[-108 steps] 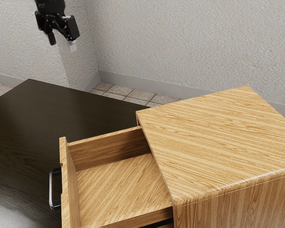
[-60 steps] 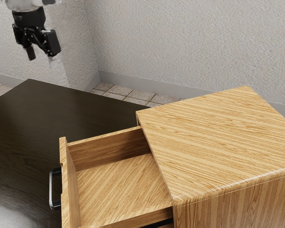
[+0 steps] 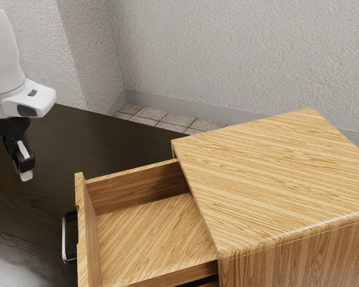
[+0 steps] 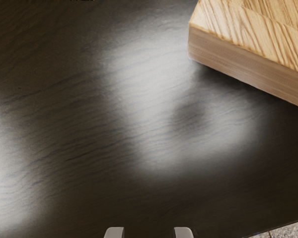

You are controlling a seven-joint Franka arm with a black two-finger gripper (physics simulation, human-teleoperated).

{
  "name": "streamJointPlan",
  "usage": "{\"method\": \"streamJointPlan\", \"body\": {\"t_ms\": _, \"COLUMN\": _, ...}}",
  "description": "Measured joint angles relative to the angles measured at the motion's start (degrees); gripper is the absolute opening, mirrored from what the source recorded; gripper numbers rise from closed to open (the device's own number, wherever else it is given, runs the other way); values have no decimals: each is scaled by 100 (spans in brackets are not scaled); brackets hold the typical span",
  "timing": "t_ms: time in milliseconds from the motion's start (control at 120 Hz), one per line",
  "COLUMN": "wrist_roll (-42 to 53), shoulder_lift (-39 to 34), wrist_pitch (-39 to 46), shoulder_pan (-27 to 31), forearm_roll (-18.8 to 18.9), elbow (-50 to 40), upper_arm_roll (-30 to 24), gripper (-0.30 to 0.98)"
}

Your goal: Push the drawer handle with one arm to close the drawer

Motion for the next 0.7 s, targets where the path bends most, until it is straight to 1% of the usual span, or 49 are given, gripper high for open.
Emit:
{"method": "streamJointPlan", "body": {"t_ms": 83, "wrist_roll": 376, "shoulder_lift": -295, "wrist_pitch": 193, "shoulder_pan": -215, "forearm_roll": -2, "elbow": -350, "upper_arm_roll": -3, "gripper": -3}}
{"method": "streamJointPlan", "body": {"t_ms": 150, "wrist_roll": 640, "shoulder_lift": -462, "wrist_pitch": 303, "shoulder_pan": -285, "forearm_roll": -112, "elbow": -613, "upper_arm_roll": -5, "gripper": -5}}
{"method": "streamJointPlan", "body": {"t_ms": 317, "wrist_roll": 1177, "shoulder_lift": -606, "wrist_pitch": 485, "shoulder_pan": -345, "forearm_roll": -613, "elbow": -1032, "upper_arm_roll": -53, "gripper": -8}}
{"method": "streamJointPlan", "body": {"t_ms": 458, "wrist_roll": 1528, "shoulder_lift": -837, "wrist_pitch": 546, "shoulder_pan": -357, "forearm_roll": -1112, "elbow": -1208, "upper_arm_roll": -480, "gripper": -9}}
{"method": "streamJointPlan", "body": {"t_ms": 575, "wrist_roll": 1759, "shoulder_lift": -832, "wrist_pitch": 580, "shoulder_pan": -351, "forearm_roll": -1366, "elbow": -1311, "upper_arm_roll": -551, "gripper": -10}}
{"method": "streamJointPlan", "body": {"t_ms": 700, "wrist_roll": 1951, "shoulder_lift": -810, "wrist_pitch": 598, "shoulder_pan": -350, "forearm_roll": -1634, "elbow": -1327, "upper_arm_roll": -744, "gripper": -10}}
